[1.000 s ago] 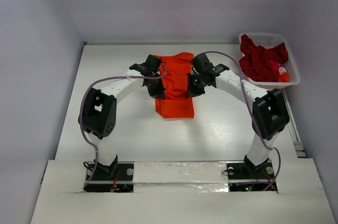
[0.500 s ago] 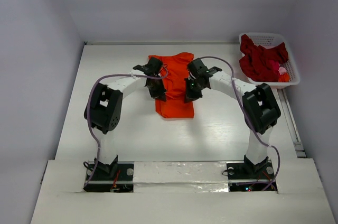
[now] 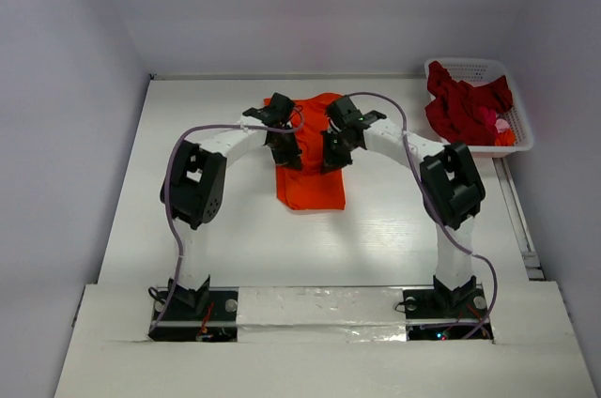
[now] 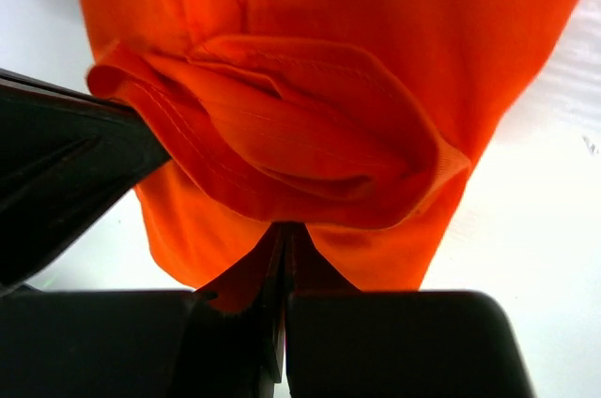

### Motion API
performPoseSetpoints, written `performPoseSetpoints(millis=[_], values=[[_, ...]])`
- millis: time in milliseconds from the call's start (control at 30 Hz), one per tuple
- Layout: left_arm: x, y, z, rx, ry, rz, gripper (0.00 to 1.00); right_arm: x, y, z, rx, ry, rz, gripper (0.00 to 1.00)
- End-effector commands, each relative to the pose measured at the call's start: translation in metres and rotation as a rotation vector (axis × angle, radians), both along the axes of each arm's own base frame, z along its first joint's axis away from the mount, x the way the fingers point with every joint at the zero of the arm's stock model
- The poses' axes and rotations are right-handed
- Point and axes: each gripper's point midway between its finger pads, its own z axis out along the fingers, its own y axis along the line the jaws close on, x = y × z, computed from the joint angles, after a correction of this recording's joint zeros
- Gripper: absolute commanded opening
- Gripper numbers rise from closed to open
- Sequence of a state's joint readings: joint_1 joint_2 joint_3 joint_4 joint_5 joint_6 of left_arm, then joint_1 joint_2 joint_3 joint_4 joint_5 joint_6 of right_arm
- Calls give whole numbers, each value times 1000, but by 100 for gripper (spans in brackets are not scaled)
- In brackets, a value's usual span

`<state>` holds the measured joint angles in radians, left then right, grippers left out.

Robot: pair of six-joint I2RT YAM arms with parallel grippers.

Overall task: Fold and stack the t-shirts
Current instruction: Fold the folded rectangular tshirt in 1/3 of the way

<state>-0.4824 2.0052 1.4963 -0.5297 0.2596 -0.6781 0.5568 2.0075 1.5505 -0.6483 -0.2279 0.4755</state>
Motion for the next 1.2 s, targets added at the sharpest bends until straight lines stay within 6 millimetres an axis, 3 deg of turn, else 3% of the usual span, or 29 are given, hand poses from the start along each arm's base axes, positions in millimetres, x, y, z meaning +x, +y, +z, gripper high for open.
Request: performPoseSetpoints(millis=[0, 133, 300, 567, 733, 933, 967, 1100, 1167], values=[[12, -7, 17, -23, -31, -7, 0, 15, 7, 14, 10, -50, 16, 0], [21, -11, 18, -22, -36, -10, 0, 21, 8, 10, -5, -53, 17, 0], [39, -2, 17, -12, -43, 17, 0, 34, 7, 2, -45, -69, 16, 0], [78, 28, 17, 3, -62, 91, 0, 57, 3, -2, -67, -81, -18, 0], [91, 45, 15, 3, -63, 133, 0, 75, -6, 0, -67, -87, -47, 0], [88, 60, 16, 19, -66, 150, 0, 95, -27, -2, -48, -66, -88, 0], [87, 60, 24, 12, -83, 152, 0, 96, -26, 0, -44, -70, -83, 0], [71, 45, 46, -53, -100, 114, 0, 91, -23, 2, -20, -62, -77, 0], [58, 31, 55, -71, -104, 76, 0, 89, -25, 13, -11, -84, -80, 0]])
